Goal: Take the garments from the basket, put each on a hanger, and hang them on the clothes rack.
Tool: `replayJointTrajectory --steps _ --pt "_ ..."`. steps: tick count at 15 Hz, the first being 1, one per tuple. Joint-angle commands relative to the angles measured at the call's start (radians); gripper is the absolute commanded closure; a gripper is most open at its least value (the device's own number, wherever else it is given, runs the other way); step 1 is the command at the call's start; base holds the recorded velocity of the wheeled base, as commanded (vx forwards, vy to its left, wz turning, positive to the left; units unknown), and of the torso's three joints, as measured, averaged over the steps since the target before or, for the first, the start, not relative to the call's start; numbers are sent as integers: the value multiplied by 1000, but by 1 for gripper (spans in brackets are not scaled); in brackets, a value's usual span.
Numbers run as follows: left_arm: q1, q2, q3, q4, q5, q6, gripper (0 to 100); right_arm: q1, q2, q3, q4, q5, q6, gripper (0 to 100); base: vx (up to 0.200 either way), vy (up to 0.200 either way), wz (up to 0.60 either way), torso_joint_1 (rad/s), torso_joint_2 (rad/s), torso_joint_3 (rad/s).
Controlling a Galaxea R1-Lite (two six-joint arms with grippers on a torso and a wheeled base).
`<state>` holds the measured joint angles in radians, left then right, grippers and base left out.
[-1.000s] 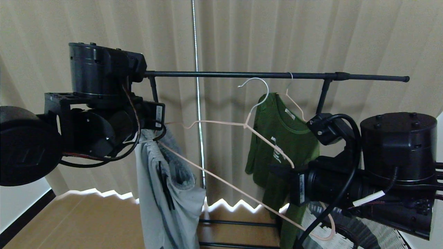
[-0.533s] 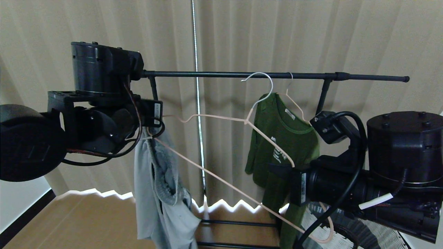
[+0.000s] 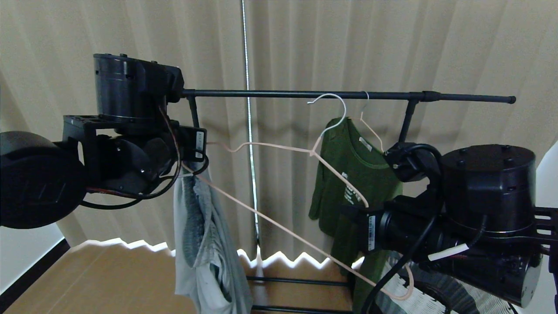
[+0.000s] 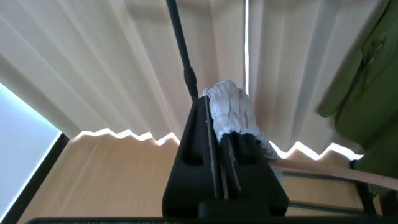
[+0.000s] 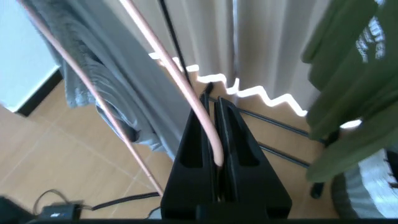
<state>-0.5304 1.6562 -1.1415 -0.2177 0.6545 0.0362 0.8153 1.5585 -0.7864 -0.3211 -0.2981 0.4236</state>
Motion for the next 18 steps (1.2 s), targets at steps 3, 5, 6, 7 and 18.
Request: replayJointTrajectory --steps 3,5,6,7,18 --pt "3 -4 -9 57 7 25 100 -1 25 -5 14 -35 -3 100 0 0 0 0 0 0" --pt "-2 -3 -15 80 60 33 100 -1 38 -4 16 -58 -5 100 0 0 0 0 0 0" --pt "-3 -3 -14 80 70 41 100 -5 48 -4 16 -67 -5 100 0 0 0 0 0 0" --pt "-3 -3 -14 80 70 41 100 -5 48 -4 16 -67 -5 100 0 0 0 0 0 0" --pt "-40 28 -23 115 71 33 100 21 138 -83 11 -113 -29 100 0 0 0 0 0 0"
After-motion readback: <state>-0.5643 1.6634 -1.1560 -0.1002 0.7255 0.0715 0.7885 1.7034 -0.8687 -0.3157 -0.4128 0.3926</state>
